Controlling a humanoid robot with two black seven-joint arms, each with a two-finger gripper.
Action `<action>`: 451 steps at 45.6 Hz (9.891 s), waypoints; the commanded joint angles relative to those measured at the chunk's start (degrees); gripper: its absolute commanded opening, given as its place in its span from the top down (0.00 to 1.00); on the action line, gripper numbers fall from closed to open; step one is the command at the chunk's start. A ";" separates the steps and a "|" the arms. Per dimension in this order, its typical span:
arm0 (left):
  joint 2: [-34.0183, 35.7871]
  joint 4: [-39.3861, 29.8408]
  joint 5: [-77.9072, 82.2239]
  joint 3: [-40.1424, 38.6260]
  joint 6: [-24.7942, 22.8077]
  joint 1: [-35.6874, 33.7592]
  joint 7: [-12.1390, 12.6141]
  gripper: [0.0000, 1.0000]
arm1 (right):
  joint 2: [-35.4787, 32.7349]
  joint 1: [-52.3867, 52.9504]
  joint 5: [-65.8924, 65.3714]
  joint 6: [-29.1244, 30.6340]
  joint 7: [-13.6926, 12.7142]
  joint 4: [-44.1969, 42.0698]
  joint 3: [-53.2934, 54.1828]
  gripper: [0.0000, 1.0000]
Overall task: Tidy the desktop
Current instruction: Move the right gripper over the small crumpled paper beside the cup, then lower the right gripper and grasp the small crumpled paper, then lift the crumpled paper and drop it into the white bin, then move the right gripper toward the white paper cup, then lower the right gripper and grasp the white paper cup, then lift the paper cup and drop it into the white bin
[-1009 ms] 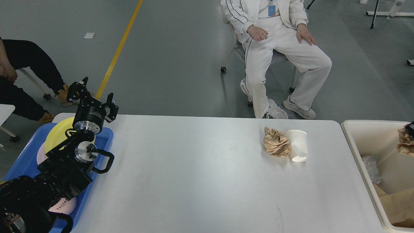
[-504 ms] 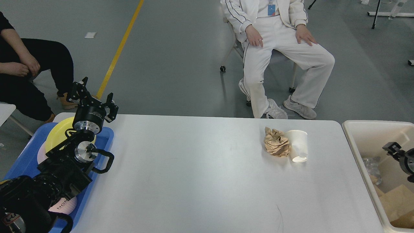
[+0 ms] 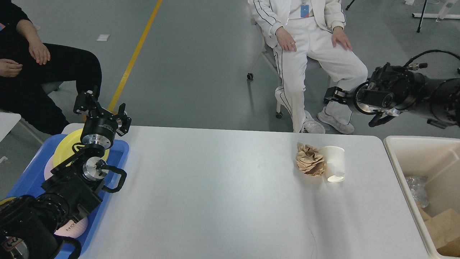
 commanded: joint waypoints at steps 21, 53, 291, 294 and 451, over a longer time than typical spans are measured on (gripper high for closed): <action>0.00 0.00 -0.07 0.00 0.01 0.00 0.00 0.04 | 6.87 6.75 -0.13 6.74 -0.06 10.06 5.14 0.00; 0.00 0.00 -0.07 0.00 0.01 0.00 0.00 0.04 | 19.36 -20.51 -9.28 -5.66 -0.67 -10.42 -5.93 0.00; 0.00 0.00 0.02 0.00 0.01 0.00 0.00 0.04 | -2.79 -25.87 -13.76 -21.74 -4.36 3.21 4.27 0.01; 0.00 0.00 -0.07 0.00 0.01 0.00 0.00 0.04 | -1.74 -27.19 -13.76 -22.27 -4.36 1.36 4.35 0.01; 0.00 0.00 0.02 0.00 0.01 0.00 0.00 0.04 | -20.80 -34.74 -16.92 -30.45 -3.93 -12.88 16.39 0.78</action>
